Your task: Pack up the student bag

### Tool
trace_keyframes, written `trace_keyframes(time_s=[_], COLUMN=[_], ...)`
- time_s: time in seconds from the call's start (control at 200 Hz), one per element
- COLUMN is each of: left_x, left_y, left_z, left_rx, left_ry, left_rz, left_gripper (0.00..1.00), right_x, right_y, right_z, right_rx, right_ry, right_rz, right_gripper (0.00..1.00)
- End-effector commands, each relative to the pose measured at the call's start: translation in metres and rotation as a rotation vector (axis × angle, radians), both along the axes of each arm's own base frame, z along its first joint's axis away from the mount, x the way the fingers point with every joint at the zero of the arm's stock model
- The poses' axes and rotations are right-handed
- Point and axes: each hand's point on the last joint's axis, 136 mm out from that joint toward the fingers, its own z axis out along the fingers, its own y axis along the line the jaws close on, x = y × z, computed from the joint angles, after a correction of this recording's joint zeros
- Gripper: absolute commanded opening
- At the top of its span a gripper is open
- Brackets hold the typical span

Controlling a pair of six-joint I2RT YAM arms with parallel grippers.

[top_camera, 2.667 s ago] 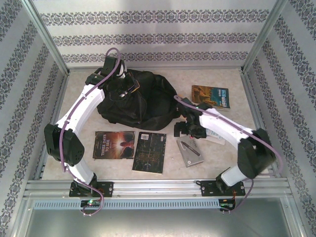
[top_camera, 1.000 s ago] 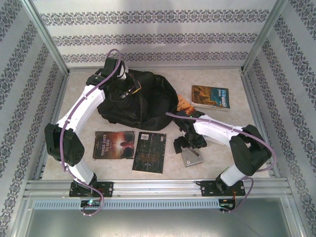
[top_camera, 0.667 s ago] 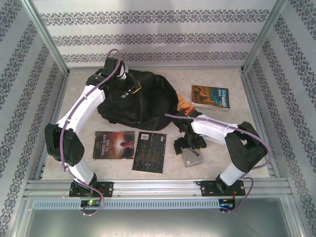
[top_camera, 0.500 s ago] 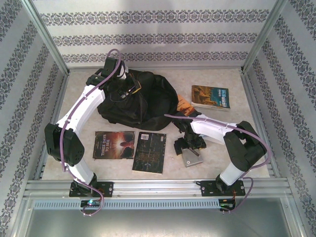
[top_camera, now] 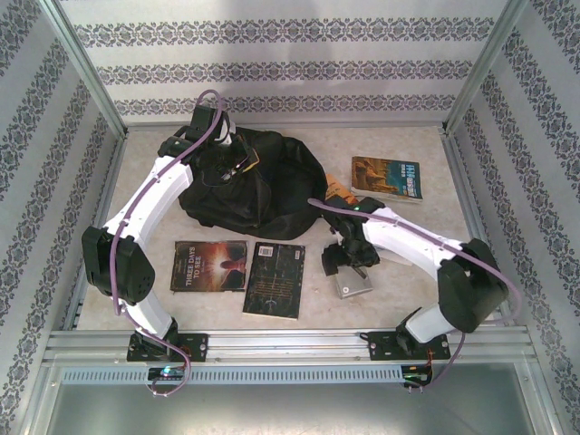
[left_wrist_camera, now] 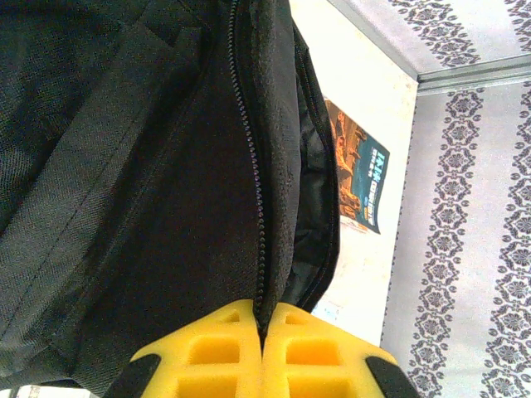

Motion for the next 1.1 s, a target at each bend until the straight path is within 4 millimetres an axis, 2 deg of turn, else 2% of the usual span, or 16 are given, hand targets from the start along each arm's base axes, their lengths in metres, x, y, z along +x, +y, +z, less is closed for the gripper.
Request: trace_keyframes(time_s=[0.0,0.115,0.27,0.35,0.44,0.485,0.535,0.675,0.739,0.849,1.094], left_x=[-0.003,-0.005,-0.006,-0.007,-0.008,-0.008,-0.007,-0.004,-0.001,0.007,0.019], left_y=[-0.007,-0.006,-0.007,-0.008,-0.011,-0.013,-0.015,-0.017,-0.019,-0.023,-0.038], left_z=[0.031,0.045,0.066,0.077,0.089,0.094,0.101,0.118,0.125,0.133,0.141], left_rx=[-0.03,-0.036,-0.058,-0.051,-0.047,-0.051,-0.055,-0.07,-0.087,-0.116,-0.159], left_ry=[-0.071,-0.095,-0.126,-0.143,-0.16,-0.169,-0.181,-0.214,-0.228,-0.241,-0.262], left_rz=[-0.026,-0.022,-0.018,-0.036,-0.069,-0.085,-0.098,-0.101,-0.1,-0.092,-0.103], left_gripper=[0.0,0.0,0.0,0.0,0.0,0.0,0.0,0.0,0.0,0.0,0.0], right_x=[0.007,0.037,0.096,0.131,0.171,0.192,0.208,0.25,0.262,0.272,0.265], right_y=[0.002,0.023,0.06,0.079,0.095,0.104,0.104,0.099,0.105,0.124,0.19], right_z=[0.043,0.092,0.148,0.171,0.184,0.183,0.178,0.145,0.132,0.116,0.098], right_rx=[0.064,0.245,0.505,0.638,0.733,0.737,0.691,0.506,0.488,0.512,0.696], right_ry=[-0.066,-0.165,-0.269,-0.306,-0.325,-0.329,-0.346,-0.371,-0.351,-0.296,-0.132], right_rz=[-0.043,-0.108,-0.213,-0.278,-0.35,-0.364,-0.382,-0.436,-0.448,-0.462,-0.499], right_gripper=[0.84,0.83,0.82,0.81,0.79,0.79,0.79,0.8,0.8,0.81,0.86])
